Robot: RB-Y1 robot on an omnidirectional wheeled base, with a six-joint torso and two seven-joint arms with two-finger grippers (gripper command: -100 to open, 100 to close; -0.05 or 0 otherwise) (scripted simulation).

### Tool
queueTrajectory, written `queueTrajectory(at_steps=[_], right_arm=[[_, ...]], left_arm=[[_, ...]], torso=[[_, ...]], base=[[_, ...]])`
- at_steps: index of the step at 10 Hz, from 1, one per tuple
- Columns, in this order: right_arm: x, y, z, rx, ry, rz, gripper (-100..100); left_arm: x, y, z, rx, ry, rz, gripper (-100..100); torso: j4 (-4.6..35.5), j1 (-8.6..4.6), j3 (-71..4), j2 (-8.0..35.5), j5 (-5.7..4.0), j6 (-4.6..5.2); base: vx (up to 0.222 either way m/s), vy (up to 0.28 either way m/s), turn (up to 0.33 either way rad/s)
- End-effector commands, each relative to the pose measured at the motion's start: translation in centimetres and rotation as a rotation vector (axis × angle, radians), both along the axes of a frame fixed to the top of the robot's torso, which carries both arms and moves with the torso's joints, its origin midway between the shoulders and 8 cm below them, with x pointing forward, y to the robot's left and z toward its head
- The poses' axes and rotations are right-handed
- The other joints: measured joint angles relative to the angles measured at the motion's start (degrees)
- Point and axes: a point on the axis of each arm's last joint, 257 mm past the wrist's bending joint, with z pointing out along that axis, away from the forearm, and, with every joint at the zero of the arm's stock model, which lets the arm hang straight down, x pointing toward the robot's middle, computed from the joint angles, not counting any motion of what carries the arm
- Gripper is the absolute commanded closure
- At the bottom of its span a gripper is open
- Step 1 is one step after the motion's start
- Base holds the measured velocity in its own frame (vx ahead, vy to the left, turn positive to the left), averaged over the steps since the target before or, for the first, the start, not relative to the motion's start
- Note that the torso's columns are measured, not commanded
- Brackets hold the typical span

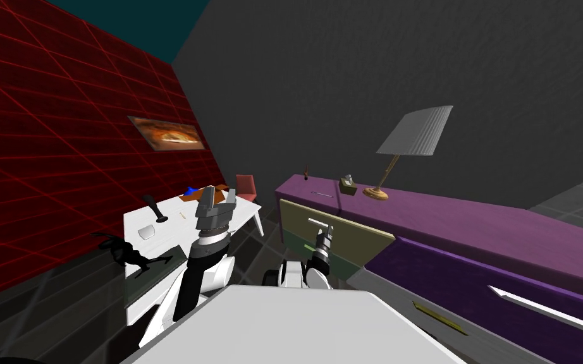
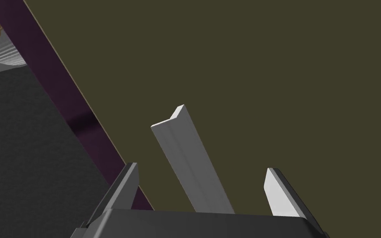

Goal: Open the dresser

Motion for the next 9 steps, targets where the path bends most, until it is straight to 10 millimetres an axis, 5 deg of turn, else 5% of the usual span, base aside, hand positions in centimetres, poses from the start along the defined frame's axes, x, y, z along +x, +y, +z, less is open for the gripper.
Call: queueTrajectory(at_steps=[1,2,9], right_arm=[[0.4,0.2,0.3,-0.002,0.0,0.001,-100],[0.5,0.2,0.3,-0.003,0.001,0.001,100],[-0.1,1.0,0.7,-0.005,0.003,0.003,100]], left_arm=[[0.0,0.0,0.0,0.0,0.0,0.0,0],[0.0,0.0,0.0,0.0,0.0,0.0,0],[0.0,0.0,0.0,0.0,0.0,0.0,0]], torso=[[0.0,-0.06,-0.1,-0.1,0.01,0.02],[0.1,0.14,0.0,0.1,0.06,0.02],[0.1,0.03,-0.2,-0.3,0.05,-0.03]], base=[[0.036,-0.037,0.002],[0.008,-0.008,-0.001],[-0.138,0.052,-0.009]])
